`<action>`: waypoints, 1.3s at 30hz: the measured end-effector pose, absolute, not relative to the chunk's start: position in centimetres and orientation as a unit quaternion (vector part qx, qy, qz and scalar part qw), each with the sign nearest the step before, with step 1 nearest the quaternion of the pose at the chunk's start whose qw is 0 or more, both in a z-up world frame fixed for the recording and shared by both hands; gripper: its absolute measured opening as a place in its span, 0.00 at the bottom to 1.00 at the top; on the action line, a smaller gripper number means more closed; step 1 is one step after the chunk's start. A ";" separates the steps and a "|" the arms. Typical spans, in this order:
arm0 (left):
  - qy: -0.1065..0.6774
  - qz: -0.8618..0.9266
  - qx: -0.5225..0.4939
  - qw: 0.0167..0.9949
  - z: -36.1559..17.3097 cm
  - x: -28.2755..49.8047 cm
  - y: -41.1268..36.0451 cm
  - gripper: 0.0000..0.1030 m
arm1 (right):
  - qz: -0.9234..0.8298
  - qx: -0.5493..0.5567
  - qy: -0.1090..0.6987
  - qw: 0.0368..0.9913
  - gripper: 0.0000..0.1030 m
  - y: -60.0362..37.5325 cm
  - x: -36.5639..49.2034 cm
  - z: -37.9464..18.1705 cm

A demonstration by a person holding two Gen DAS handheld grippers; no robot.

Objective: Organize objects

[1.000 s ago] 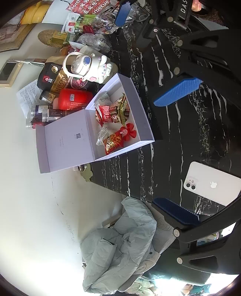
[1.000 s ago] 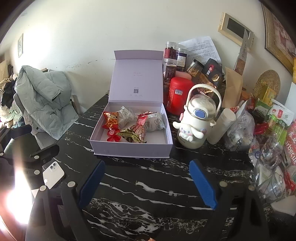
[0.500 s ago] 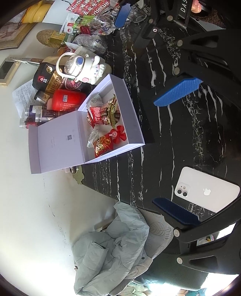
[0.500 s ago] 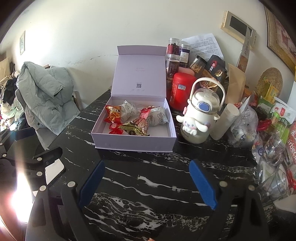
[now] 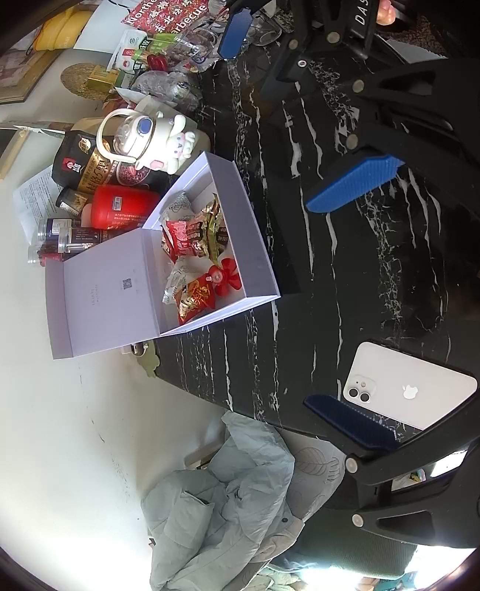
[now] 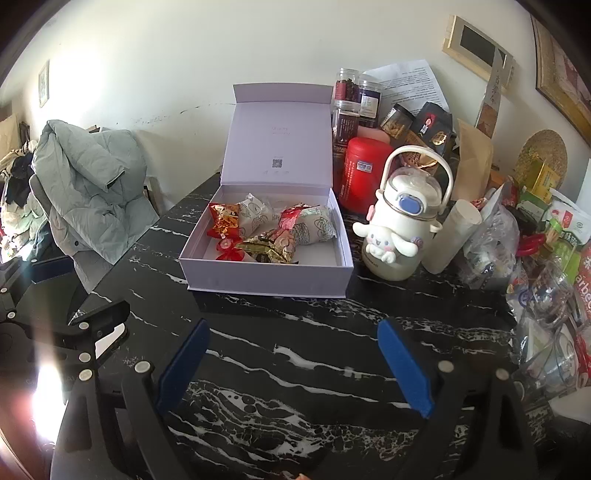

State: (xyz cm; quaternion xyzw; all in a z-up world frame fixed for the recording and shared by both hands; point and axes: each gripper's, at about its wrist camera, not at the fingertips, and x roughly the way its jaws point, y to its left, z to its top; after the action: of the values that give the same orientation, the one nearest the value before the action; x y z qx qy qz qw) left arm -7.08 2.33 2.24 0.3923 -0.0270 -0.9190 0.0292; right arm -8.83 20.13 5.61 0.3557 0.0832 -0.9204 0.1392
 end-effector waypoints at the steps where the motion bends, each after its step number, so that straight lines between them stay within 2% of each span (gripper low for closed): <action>1: -0.027 -0.919 0.392 0.030 2.3 -7.0 2.3 0.96 | -0.920 0.356 0.083 0.140 0.91 20.1 -8.8 5.6; 39: -0.033 -0.919 0.392 0.037 2.1 -6.8 2.5 0.98 | -0.913 0.375 0.067 0.147 0.91 20.8 -8.8 5.0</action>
State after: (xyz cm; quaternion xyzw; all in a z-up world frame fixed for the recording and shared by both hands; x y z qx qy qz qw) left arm -6.78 2.51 2.13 0.3916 -0.0331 -0.9188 0.0366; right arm -8.83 20.84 4.99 0.3751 0.0673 -0.9127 0.1474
